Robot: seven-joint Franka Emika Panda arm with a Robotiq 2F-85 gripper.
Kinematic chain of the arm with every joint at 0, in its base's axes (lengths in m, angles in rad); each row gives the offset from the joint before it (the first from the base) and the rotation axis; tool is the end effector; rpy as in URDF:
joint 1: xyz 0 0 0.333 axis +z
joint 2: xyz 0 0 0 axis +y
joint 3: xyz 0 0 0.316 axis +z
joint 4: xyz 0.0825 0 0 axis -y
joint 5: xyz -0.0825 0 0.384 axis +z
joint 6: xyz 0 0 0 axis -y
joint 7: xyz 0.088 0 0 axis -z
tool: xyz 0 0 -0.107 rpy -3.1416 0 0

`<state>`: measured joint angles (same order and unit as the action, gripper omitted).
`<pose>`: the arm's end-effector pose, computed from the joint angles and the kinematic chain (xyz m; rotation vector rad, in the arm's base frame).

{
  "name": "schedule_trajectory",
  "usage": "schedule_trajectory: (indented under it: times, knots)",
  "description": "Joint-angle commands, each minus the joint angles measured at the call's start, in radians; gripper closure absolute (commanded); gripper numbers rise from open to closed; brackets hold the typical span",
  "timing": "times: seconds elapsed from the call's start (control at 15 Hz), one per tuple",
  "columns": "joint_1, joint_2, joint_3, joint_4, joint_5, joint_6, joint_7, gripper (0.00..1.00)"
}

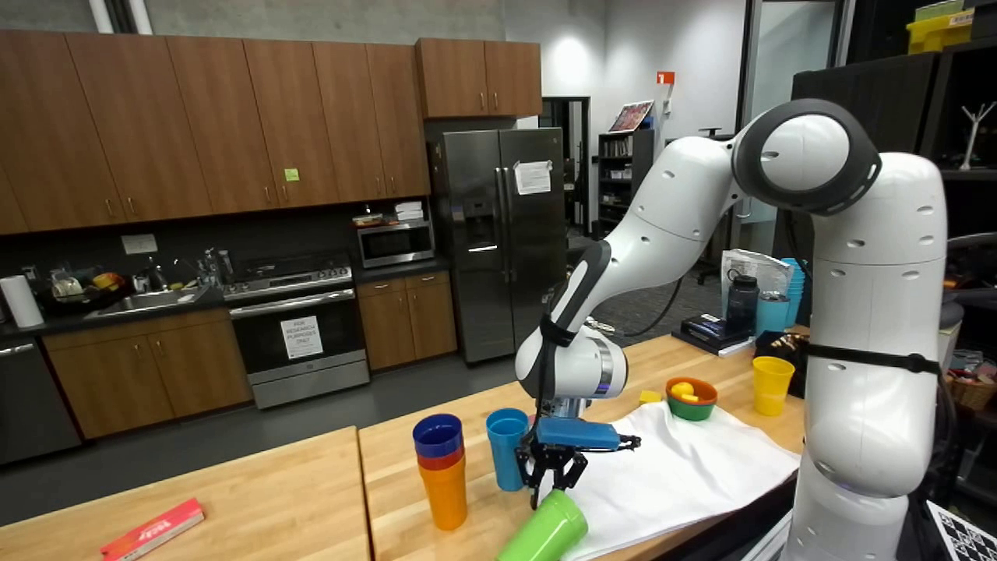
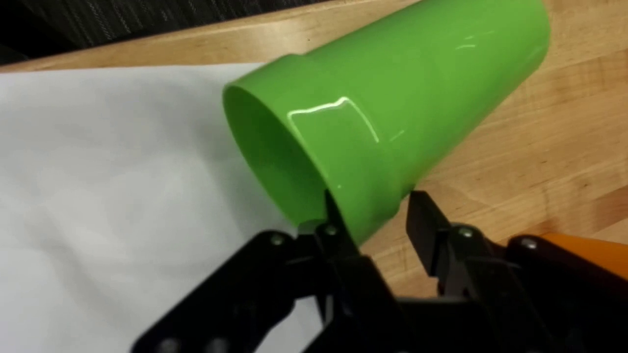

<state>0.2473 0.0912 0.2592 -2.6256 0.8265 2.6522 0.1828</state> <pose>0.3737 0.1871 0.2090 -2.7306 0.5932 0.2678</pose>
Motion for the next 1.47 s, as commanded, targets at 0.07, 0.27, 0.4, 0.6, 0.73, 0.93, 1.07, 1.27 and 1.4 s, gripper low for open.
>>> schedule_trajectory:
  times: [0.07, 0.27, 0.4, 0.6, 0.73, 0.93, 1.07, 1.27, 1.4]
  knots:
    - [-0.008, -0.022, -0.01, -0.009, -0.024, -0.035, 0.025, 0.98]
    - [-0.024, -0.039, -0.028, -0.016, -0.047, -0.099, 0.032, 0.97]
    - [-0.04, -0.054, -0.045, -0.019, -0.067, -0.157, 0.029, 0.98]
    - [-0.073, -0.072, -0.081, -0.016, -0.122, -0.282, 0.046, 0.98]
    - [-0.102, -0.079, -0.114, -0.012, -0.196, -0.396, 0.077, 0.99]
    - [-0.148, -0.087, -0.165, -0.002, -0.353, -0.528, 0.166, 0.98]
    - [-0.178, -0.08, -0.201, 0.019, -0.48, -0.596, 0.238, 0.98]
    - [-0.217, -0.077, -0.249, 0.056, -0.675, -0.708, 0.349, 0.98]
    - [-0.242, -0.069, -0.278, 0.088, -0.798, -0.816, 0.412, 0.98]
